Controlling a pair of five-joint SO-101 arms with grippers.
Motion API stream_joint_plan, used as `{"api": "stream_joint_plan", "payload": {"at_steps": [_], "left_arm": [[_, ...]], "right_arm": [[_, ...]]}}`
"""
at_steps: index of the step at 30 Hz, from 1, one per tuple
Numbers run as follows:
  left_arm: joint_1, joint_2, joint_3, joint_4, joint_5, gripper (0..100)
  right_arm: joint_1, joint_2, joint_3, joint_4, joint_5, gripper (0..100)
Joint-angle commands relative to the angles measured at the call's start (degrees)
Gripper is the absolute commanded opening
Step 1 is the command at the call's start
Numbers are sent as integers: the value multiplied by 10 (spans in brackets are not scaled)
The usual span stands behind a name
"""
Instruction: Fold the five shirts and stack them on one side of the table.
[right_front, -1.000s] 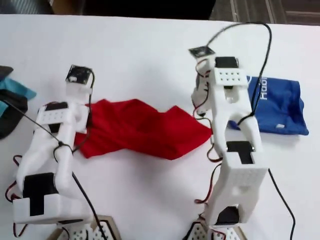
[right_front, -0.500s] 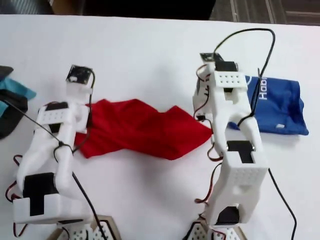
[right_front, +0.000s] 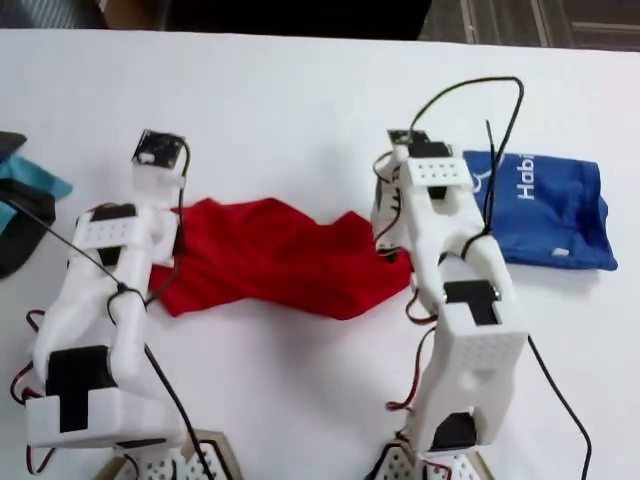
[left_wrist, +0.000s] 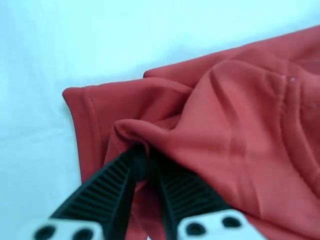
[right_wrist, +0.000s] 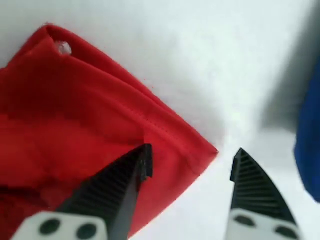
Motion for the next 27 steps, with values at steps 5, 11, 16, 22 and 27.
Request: {"api": "stream_joint_plan", "payload": {"at_steps": [5, 11, 16, 22, 27], "left_arm": [[2, -27, 0, -9, 0, 27], [1, -27, 0, -9, 0, 27], [1, -27, 0, -9, 0, 27], [1, -27, 0, -9, 0, 27], [1, -27, 0, -9, 0, 27]], "right_arm": [[-7, 114, -58, 0, -4, 261], [-3, 170, -149, 69, -3, 261], [-2, 150, -138, 78, -1, 261], [-2, 109, -106, 73, -3, 261], [-2, 53, -54, 46, -4, 262]]}}
